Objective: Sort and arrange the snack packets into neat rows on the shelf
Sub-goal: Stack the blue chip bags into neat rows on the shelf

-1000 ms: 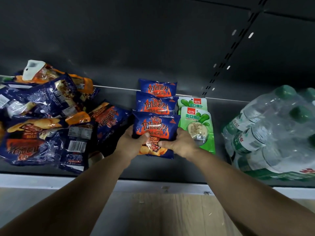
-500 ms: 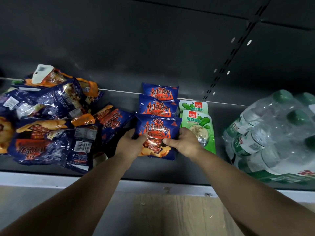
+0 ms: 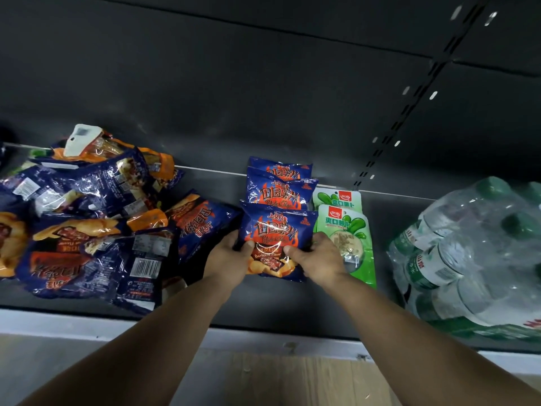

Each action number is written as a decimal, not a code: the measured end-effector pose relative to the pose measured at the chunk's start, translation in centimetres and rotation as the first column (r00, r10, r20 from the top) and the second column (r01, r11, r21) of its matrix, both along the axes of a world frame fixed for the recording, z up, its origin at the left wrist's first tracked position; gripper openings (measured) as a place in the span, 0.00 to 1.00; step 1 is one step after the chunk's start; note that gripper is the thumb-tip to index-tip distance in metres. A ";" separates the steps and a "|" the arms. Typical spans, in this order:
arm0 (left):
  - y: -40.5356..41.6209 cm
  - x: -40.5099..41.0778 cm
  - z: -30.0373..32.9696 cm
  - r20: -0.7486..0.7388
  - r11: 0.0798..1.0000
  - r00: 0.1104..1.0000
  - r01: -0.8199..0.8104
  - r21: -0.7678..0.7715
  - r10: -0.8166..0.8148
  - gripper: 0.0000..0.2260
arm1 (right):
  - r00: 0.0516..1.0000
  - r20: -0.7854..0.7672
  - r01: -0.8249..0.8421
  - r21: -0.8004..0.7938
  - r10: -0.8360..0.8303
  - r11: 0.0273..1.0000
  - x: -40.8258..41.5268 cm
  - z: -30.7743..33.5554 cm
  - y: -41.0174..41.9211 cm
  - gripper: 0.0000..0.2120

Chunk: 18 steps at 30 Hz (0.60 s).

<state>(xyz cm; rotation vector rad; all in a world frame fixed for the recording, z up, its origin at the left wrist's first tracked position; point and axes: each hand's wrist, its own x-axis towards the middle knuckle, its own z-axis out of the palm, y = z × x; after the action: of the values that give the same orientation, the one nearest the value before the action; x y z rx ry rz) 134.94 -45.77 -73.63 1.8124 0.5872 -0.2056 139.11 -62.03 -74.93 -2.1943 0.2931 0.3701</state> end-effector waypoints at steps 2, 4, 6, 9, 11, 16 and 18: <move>0.0 0.0 -0.2 -0.008 1.000 1.000 -0.019 0.001 0.019 0.14 | 1.000 0.011 -0.002 -0.016 0.003 1.000 -0.1 0.2 -0.1 0.22; 0.0 0.0 -0.3 -0.023 0.998 0.998 -0.061 0.017 0.062 0.18 | 1.000 0.027 0.012 -0.008 -0.012 1.000 -0.2 0.6 -0.2 0.24; 0.0 -0.1 -0.3 -0.042 0.992 0.993 -0.112 0.048 0.114 0.21 | 0.998 0.040 0.039 0.029 -0.041 0.999 -0.2 0.9 -0.2 0.26; -0.2 -0.5 0.0 -0.018 0.986 0.986 -0.163 0.038 0.164 0.16 | 0.998 0.047 0.050 0.047 -0.052 0.998 -0.3 1.1 -0.3 0.26; -0.2 -0.7 0.1 -0.010 0.980 0.980 -0.196 0.044 0.196 0.15 | 0.998 0.050 0.046 0.049 -0.049 0.998 -0.3 1.1 -0.3 0.27; 1.1 -1.0 0.4 0.165 0.916 0.983 -0.143 0.374 0.086 0.09 | 0.997 0.057 0.055 0.076 -0.060 0.996 -0.3 1.4 -0.2 0.27; 1.9 -1.4 0.8 0.336 0.844 0.942 -0.183 0.504 0.004 0.05 | 0.996 0.060 0.062 0.088 -0.067 0.994 -0.3 1.4 -0.3 0.27</move>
<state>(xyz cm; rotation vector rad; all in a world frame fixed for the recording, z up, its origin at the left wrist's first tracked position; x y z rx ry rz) 133.58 -43.88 -72.85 2.2814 0.5265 0.3594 138.81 -62.37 -73.54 -2.1024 0.3073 0.2726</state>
